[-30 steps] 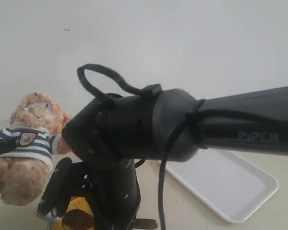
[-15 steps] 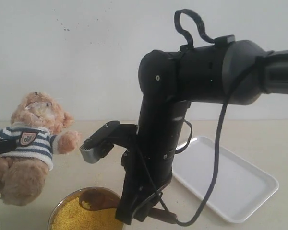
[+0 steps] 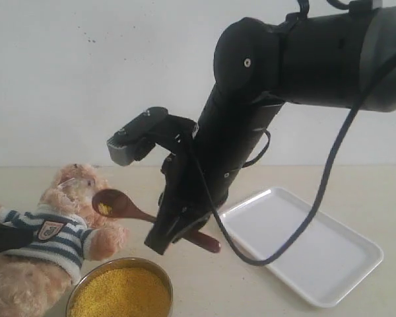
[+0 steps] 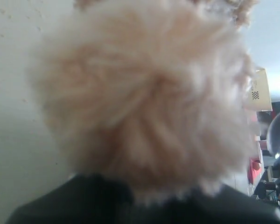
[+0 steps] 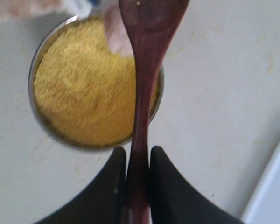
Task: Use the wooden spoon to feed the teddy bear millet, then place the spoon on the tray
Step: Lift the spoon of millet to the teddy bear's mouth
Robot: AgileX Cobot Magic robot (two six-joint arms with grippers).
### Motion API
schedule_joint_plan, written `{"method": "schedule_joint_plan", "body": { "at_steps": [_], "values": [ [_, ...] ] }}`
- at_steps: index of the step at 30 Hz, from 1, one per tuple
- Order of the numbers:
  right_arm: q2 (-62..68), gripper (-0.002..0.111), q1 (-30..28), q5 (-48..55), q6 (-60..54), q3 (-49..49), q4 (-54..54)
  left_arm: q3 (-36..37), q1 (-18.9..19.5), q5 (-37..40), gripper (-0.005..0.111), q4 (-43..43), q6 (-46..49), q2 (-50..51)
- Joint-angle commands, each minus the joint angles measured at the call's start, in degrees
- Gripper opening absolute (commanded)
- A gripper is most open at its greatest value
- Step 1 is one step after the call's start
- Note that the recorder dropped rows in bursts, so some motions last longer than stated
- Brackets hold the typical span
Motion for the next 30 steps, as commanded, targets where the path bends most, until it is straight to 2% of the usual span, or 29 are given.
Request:
{"method": "schedule_joint_plan", "body": {
  "at_steps": [1, 5, 11, 21, 26, 30],
  "values": [
    [0.7, 0.000, 1.7, -10.0, 0.7, -2.7, 0.1, 1.0, -0.2, 2.8, 0.004, -0.5, -0.7, 0.0],
    [3.8, 0.000, 3.0, -14.4, 0.7, -7.1, -2.1, 1.1, -0.2, 3.0, 0.004, -1.9, -1.3, 0.0],
    [9.7, 0.000, 3.1, -13.8, 0.7, -12.5, -5.2, 1.1, -0.2, 4.4, 0.004, -3.4, -1.3, 0.0],
    [13.3, 0.000, 4.2, -12.5, 1.0, -12.7, -15.6, 1.1, -0.2, 4.1, 0.004, -5.6, -1.3, 0.0],
    [14.6, 0.000, 7.4, -13.3, 1.1, -12.7, -27.5, 1.1, -0.2, 4.1, 0.004, -6.6, -1.3, 0.0],
    [14.9, 0.000, 10.1, -13.8, 6.2, -12.7, -36.4, 1.1, -0.2, 5.7, 0.004, -5.4, -1.1, 0.0]
  ]
}}
